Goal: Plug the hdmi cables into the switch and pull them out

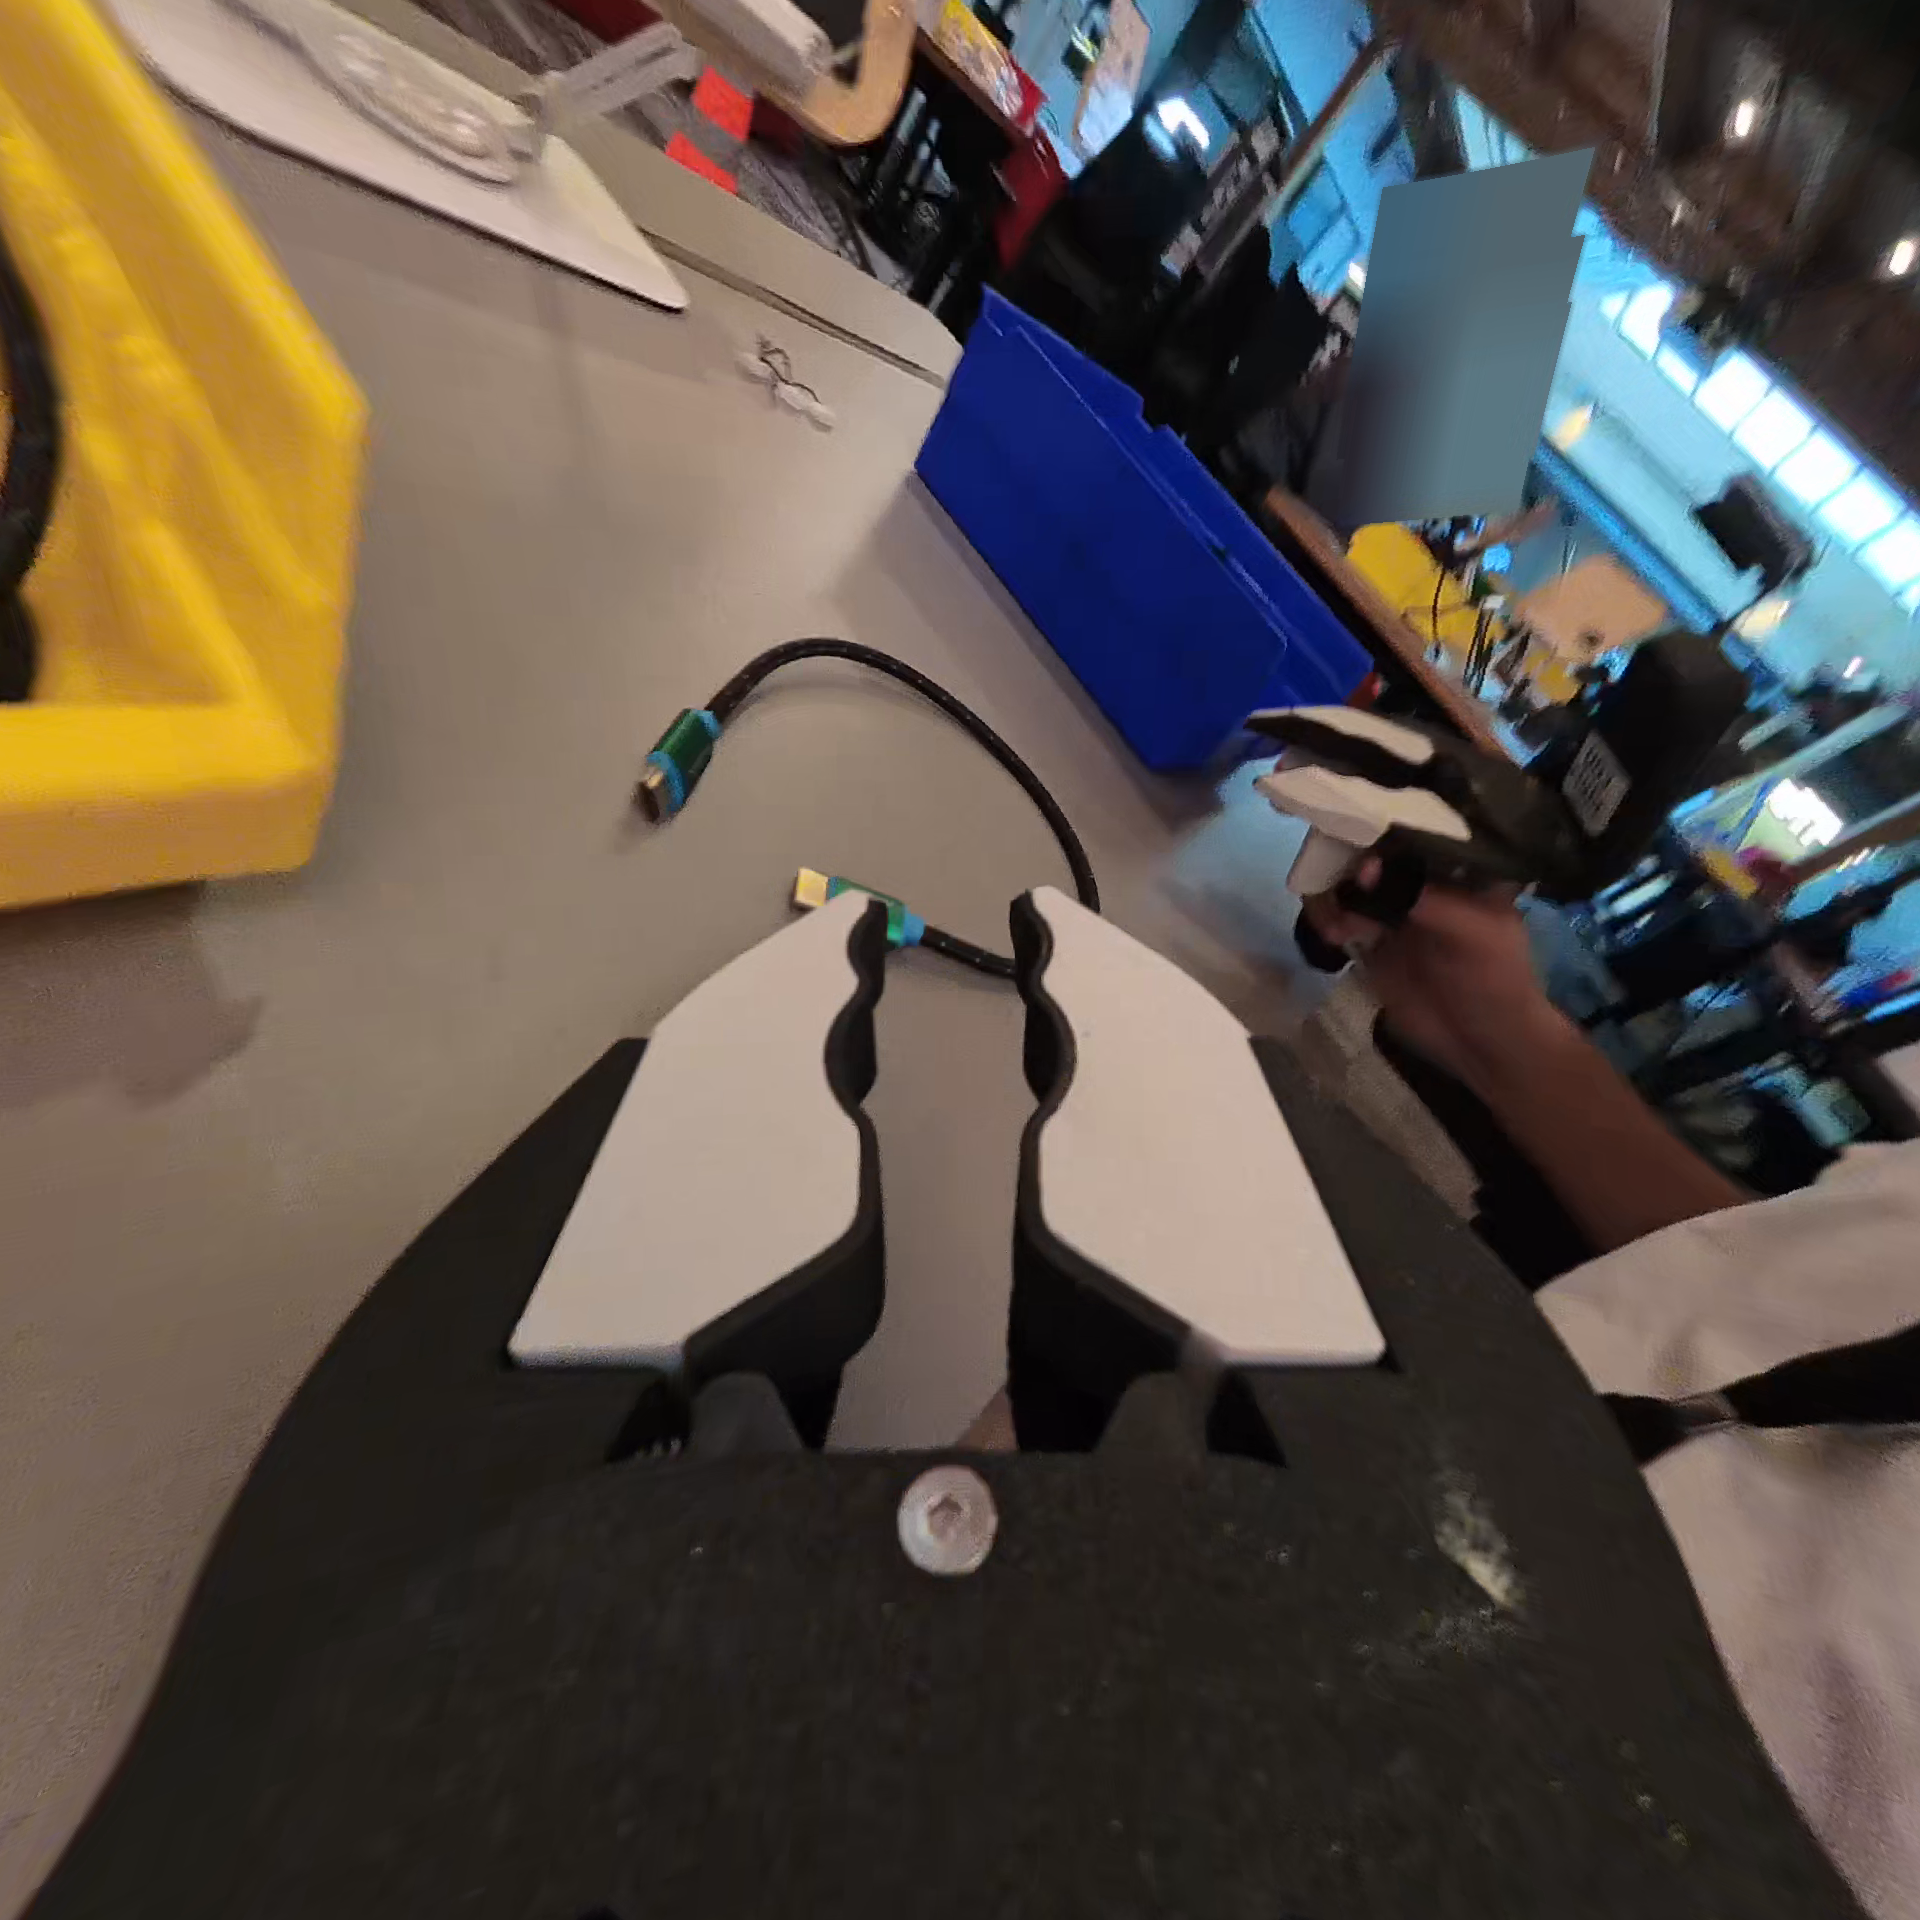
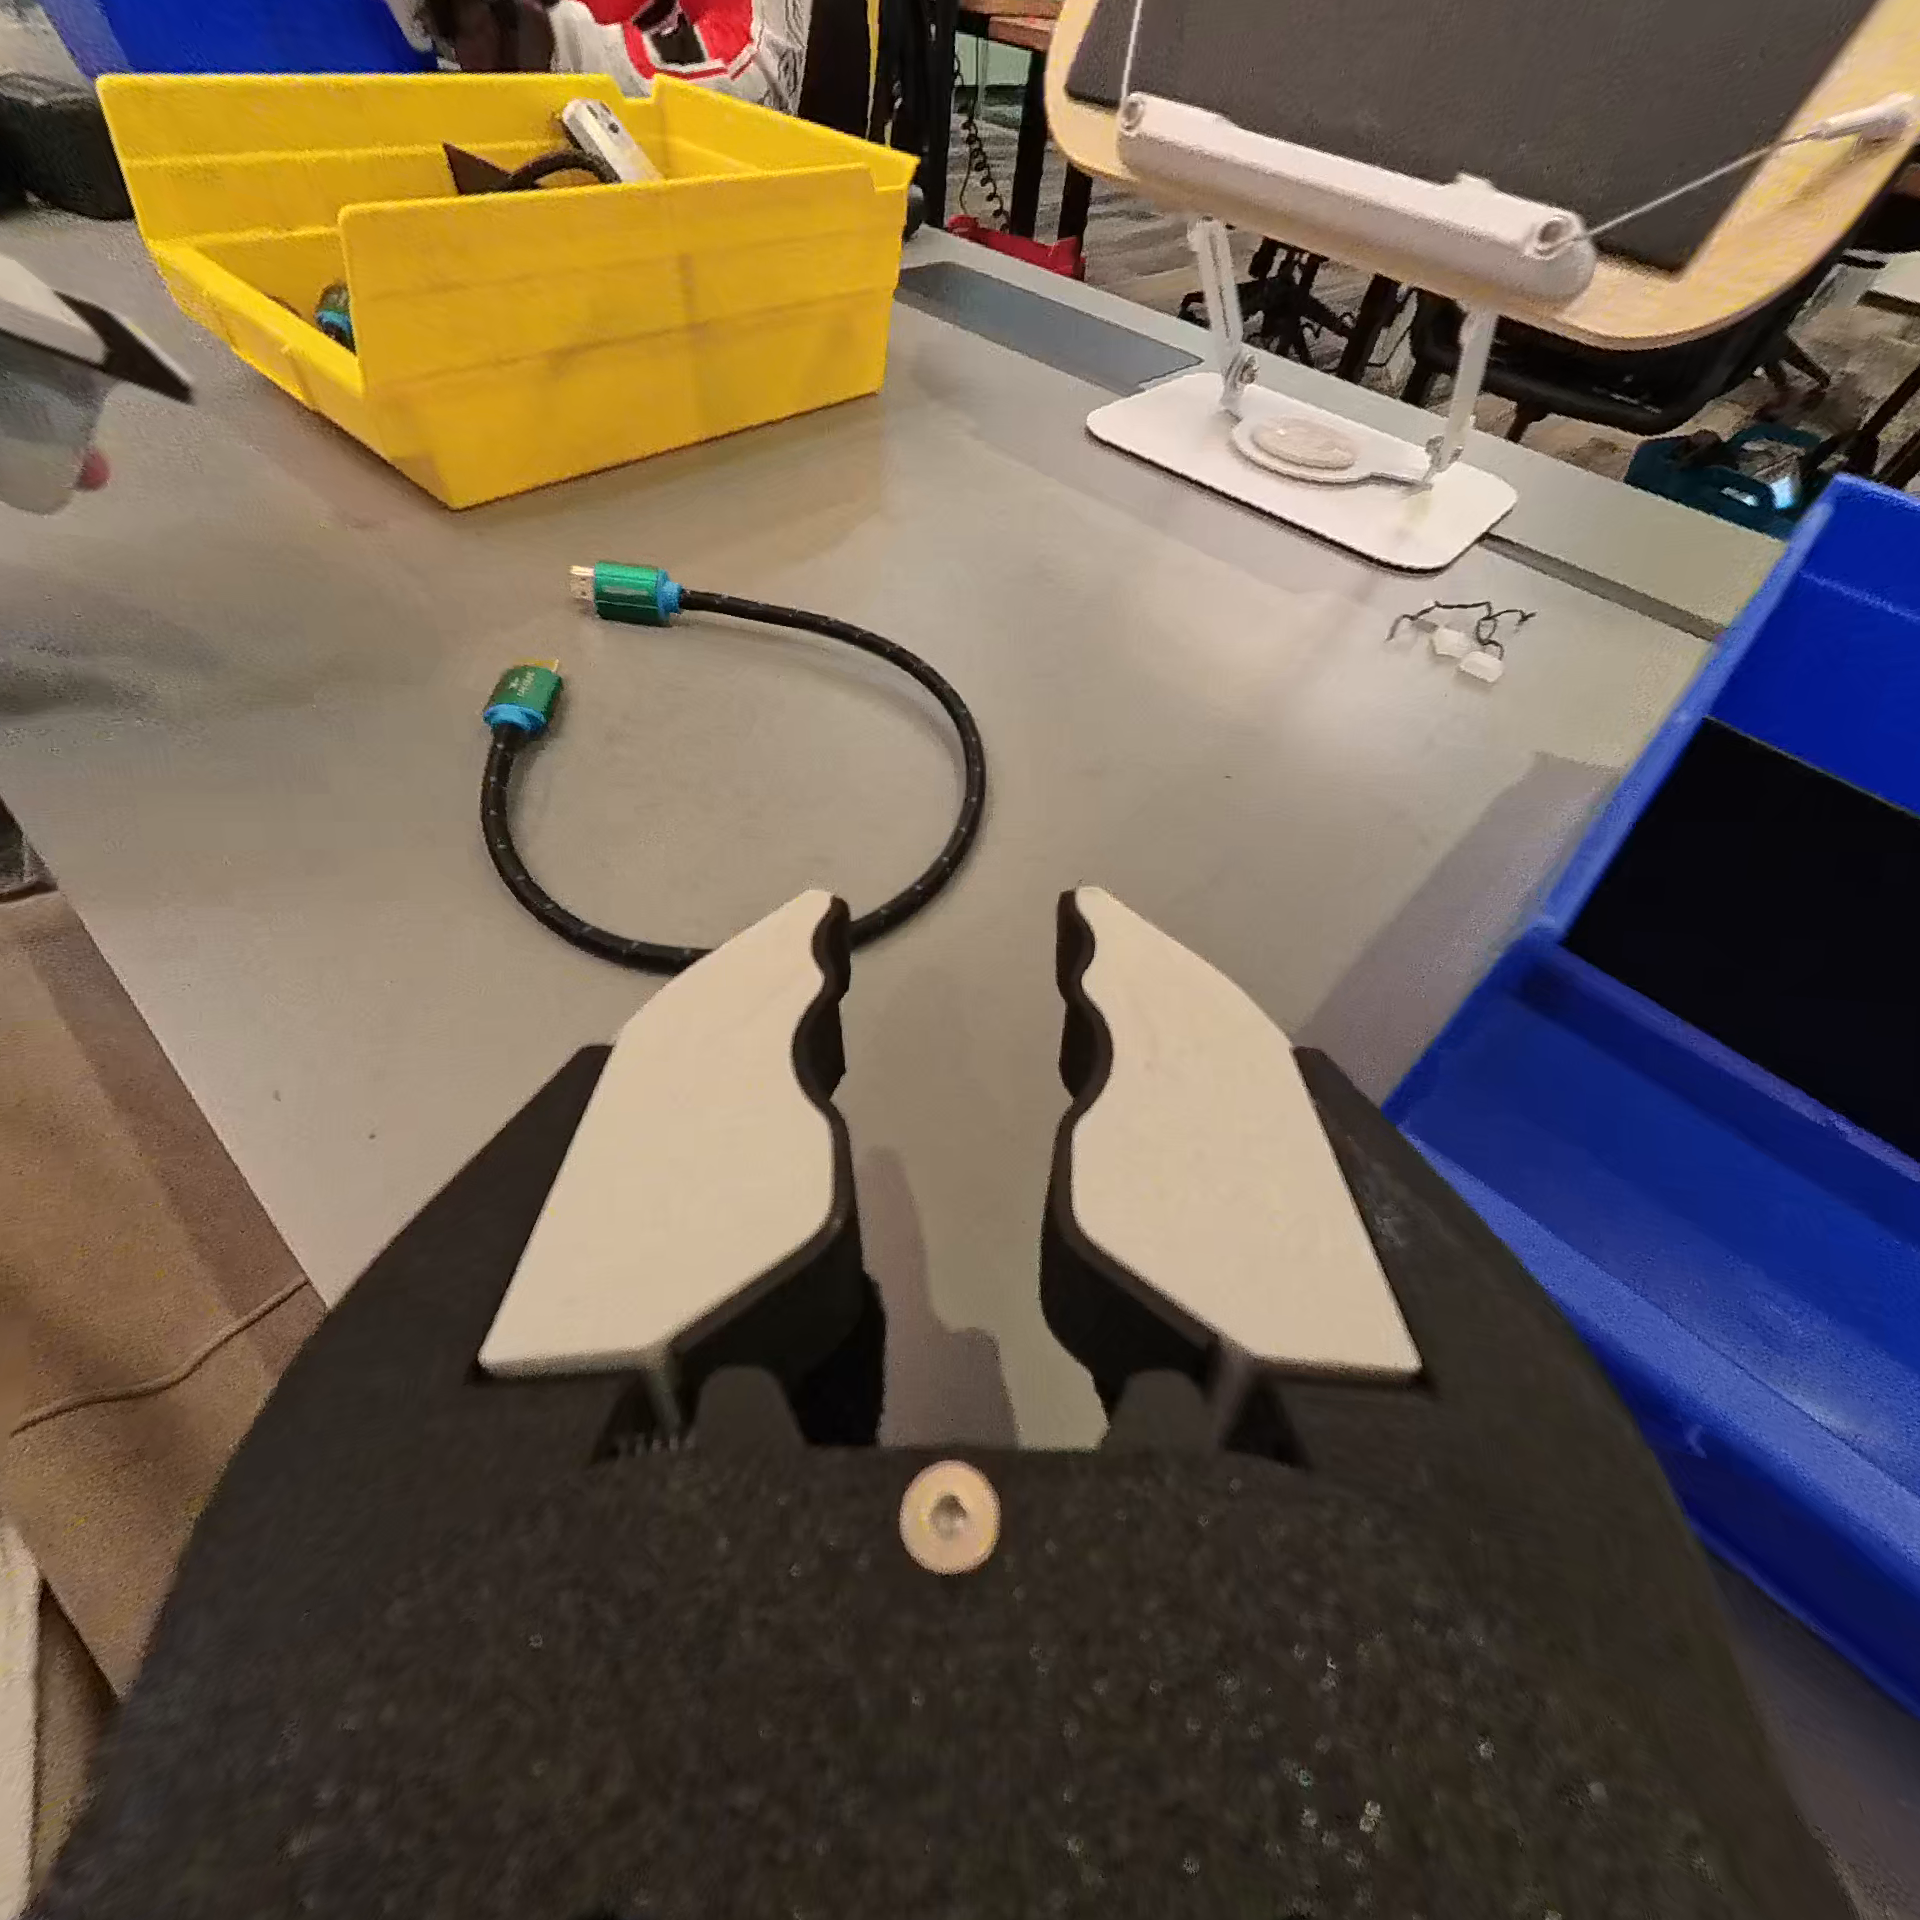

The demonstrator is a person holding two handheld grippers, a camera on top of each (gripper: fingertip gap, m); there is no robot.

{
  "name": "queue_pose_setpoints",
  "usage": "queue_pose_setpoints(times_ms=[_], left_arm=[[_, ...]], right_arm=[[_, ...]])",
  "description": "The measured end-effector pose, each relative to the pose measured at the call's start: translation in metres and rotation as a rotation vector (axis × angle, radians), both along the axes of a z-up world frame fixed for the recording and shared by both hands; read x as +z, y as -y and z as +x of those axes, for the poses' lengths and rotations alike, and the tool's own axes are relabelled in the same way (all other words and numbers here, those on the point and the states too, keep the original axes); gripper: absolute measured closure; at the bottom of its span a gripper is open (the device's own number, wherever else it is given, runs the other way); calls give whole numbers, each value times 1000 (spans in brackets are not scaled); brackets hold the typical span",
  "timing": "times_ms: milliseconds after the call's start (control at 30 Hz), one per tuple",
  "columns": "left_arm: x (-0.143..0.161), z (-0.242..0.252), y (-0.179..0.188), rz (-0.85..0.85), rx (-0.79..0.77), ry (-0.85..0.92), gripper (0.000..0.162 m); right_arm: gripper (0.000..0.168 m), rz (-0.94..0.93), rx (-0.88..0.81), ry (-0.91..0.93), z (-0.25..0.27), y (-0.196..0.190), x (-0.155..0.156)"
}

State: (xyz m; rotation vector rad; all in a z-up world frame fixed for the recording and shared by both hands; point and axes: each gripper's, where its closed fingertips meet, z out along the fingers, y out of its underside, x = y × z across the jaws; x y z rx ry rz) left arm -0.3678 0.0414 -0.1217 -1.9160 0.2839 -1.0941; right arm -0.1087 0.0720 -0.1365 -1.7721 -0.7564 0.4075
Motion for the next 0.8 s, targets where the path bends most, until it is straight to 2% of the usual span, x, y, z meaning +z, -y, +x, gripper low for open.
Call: queue_pose_setpoints(times_ms=[133,267,433,500,567,633,700,733,800], left_arm=[[3,-40,-13,6,108,18,138],[9,-53,-21,65,174,-25,139],[-1,-59,-31,77,219,-208,116],[12,-66,-42,93,257,-238,116],[28,-86,-65,47,319,-321,117],[37,-113,-97,-78,360,-454,111],[52,-135,-139,-165,397,-507,106],[58,-144,-163,-183,415,-520,110],[53,-169,-208,-280,471,-554,111]], right_arm=[[130,-9,25,-15,-10,-5,0],[129,-34,38,-26,-18,-11,-2],[129,-11,23,48,-16,-14,-8],[128,-7,19,66,-15,-15,-10],[128,-9,17,69,-14,-16,-11],[128,-17,24,53,-14,-16,-10],[127,-35,36,30,-15,-15,-11],[126,-48,42,22,-16,-14,-12],[125,-68,51,12,-17,-11,-14]])
